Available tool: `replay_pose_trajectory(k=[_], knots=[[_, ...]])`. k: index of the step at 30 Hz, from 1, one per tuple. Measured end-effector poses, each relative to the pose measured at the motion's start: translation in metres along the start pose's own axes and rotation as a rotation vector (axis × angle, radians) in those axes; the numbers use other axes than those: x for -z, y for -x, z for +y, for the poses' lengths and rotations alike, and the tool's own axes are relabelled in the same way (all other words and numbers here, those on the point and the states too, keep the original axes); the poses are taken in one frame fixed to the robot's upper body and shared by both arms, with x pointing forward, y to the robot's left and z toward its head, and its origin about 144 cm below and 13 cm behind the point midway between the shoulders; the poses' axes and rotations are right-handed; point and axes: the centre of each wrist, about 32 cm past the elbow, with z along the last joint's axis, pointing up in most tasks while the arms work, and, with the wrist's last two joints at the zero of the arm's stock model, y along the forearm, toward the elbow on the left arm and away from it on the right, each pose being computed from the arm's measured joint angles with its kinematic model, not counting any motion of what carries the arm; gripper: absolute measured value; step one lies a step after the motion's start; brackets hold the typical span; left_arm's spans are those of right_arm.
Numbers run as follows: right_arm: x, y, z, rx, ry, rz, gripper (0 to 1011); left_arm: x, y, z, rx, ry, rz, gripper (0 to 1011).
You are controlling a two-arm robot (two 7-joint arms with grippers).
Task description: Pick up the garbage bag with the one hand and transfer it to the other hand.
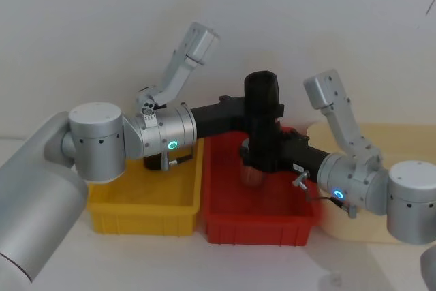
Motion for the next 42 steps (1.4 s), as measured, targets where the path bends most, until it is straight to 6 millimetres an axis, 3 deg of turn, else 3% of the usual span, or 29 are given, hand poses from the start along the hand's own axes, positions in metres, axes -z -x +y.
replay_pose_trajectory(k=[6, 20, 28, 31, 42], knots=[[-0.0012, 0.0001, 0.0034, 0.006, -0.003, 0.003, 962, 0.0, 0.0, 0.0, 0.0, 0.0, 0.0, 371], [-0.0028, 0.0006, 0.0076, 0.01, -0.008, 0.008, 596, 0.0, 0.0, 0.0, 0.0, 0.0, 0.0, 371], [-0.003, 0.0007, 0.008, 0.013, -0.009, 0.009, 596, 0.0, 0.0, 0.0, 0.0, 0.0, 0.0, 378], [-0.0029, 0.0005, 0.0079, 0.017, -0.008, 0.01, 594, 0.0, 0.0, -0.0001, 0.001, 0.0, 0.0, 415], [-0.0019, 0.0, 0.0049, 0.066, -0.003, 0.028, 590, 0.0, 0.0, 0.0, 0.001, 0.0, 0.0, 785]])
